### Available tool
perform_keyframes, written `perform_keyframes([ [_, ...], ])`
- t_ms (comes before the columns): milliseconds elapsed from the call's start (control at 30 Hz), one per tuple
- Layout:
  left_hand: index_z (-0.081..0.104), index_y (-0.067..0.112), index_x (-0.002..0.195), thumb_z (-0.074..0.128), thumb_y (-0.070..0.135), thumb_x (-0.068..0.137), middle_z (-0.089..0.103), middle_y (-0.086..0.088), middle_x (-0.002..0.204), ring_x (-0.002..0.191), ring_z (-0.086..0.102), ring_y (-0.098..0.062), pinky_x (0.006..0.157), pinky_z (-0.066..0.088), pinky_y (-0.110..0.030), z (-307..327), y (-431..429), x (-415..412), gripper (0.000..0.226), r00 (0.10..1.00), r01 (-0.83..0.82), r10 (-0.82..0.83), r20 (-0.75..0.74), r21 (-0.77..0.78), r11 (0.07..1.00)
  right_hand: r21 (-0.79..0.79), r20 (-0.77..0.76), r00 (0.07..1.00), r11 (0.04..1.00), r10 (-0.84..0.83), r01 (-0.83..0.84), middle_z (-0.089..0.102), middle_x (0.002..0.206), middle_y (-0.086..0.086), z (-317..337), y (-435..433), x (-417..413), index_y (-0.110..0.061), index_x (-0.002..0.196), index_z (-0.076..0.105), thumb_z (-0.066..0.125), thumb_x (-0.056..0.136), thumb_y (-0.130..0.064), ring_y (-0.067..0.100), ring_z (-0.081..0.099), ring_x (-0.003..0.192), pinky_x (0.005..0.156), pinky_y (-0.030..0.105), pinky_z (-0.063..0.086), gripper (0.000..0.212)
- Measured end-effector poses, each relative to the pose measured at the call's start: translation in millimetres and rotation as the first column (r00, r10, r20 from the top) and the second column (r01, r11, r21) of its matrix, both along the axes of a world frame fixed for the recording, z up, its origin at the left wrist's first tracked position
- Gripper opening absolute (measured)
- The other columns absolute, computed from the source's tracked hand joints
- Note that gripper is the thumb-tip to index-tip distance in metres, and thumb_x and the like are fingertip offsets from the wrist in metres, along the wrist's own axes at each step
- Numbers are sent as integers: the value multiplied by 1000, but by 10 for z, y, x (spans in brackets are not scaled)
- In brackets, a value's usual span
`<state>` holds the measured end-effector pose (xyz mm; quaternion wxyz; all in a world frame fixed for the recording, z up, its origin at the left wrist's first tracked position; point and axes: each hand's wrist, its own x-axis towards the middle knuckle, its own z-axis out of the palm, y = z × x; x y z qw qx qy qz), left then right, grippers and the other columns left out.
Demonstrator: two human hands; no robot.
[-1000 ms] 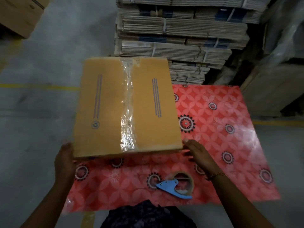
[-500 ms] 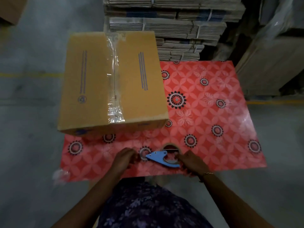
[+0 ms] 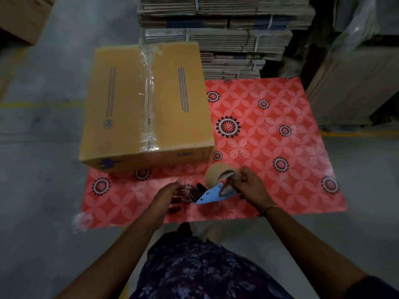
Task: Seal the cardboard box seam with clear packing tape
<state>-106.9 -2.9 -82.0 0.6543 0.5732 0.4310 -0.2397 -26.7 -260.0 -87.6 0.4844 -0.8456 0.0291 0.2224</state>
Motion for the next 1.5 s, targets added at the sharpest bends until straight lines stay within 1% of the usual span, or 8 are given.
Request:
perform_keyframes([
  [100, 69, 10, 117, 56, 59, 89, 70, -10, 106, 94, 69, -27, 81, 56, -41, 276, -145, 117, 58, 998, 51, -40, 38, -354, 934, 158, 130, 975, 967, 181, -200, 67, 78, 10, 611, 82, 359, -14, 94, 55, 65, 95, -14, 13, 63, 61, 48, 27, 50, 11],
  [267, 69, 8, 126, 46, 55, 92, 68, -19, 121, 98, 72, -35, 81, 58, -39, 1084, -449, 493, 62, 939, 170, 100, 329, -696, 697, 168, 371, 865, 892, 337, -420, 62, 86, 19, 1602, 390, 799, 3, 109, 57, 60, 93, 7, 26, 63, 74, 60, 43, 56, 17],
  [433, 76, 10, 97, 56, 41, 79, 73, -11, 94, 79, 69, -27, 72, 51, -36, 1814, -535, 866, 41, 800, 192, 189, 569, -542, 818, 205, 527, 817, 897, 236, -391, 70, 120, 12, 2243, 492, 948, -7, 122, 60, 68, 91, -5, 25, 68, 109, 93, 41, 55, 32],
  [567, 71, 8, 99, 44, 39, 96, 66, -11, 86, 76, 62, -30, 67, 48, -36, 2191, -414, 1115, 42, 657, -22, 326, 680, -415, 909, 448, 455, 890, 874, -42, -188, 75, 101, -1, 2373, 382, 702, -23, 105, 67, 66, 91, -26, 11, 70, 86, 70, 26, 54, 14],
  [767, 76, 12, 88, 39, 40, 98, 72, -9, 78, 72, 68, -29, 67, 54, -34, 2599, -365, 1238, 48, 496, -60, 358, 791, -379, 923, 578, 203, 975, 793, 92, -195, 76, 88, 1, 2316, 456, 231, -16, 93, 72, 63, 92, -34, 15, 68, 70, 55, 22, 50, 21],
  [1067, 63, 2, 124, 43, 42, 95, 67, -14, 93, 81, 66, -31, 67, 51, -33, 2827, -504, 1282, 54, 464, -89, 335, 820, -333, 939, 680, 178, 983, 728, -46, -89, 73, 78, -2, 2590, 699, 156, -13, 93, 73, 67, 89, -40, 12, 61, 58, 49, 21, 44, 28],
  [1333, 61, 4, 120, 40, 39, 97, 64, -14, 91, 78, 64, -30, 67, 50, -32, 2891, -493, 1360, 47, 461, -101, 339, 820, -331, 938, 797, 43, 996, 604, -75, 11, 64, 71, -4, 2585, 797, 208, -26, 70, 62, 71, 91, -29, 10, 56, 54, 45, 22, 38, 23],
  [1500, 61, 3, 116, 40, 40, 97, 63, -16, 87, 72, 63, -29, 64, 49, -30, 2904, -476, 1412, 47, 499, -66, 333, 800, -349, 935, 841, -11, 999, 540, -47, 35, 72, 87, -1, 2549, 839, 192, -22, 90, 59, 73, 83, -44, 14, 65, 61, 44, 23, 43, 27],
])
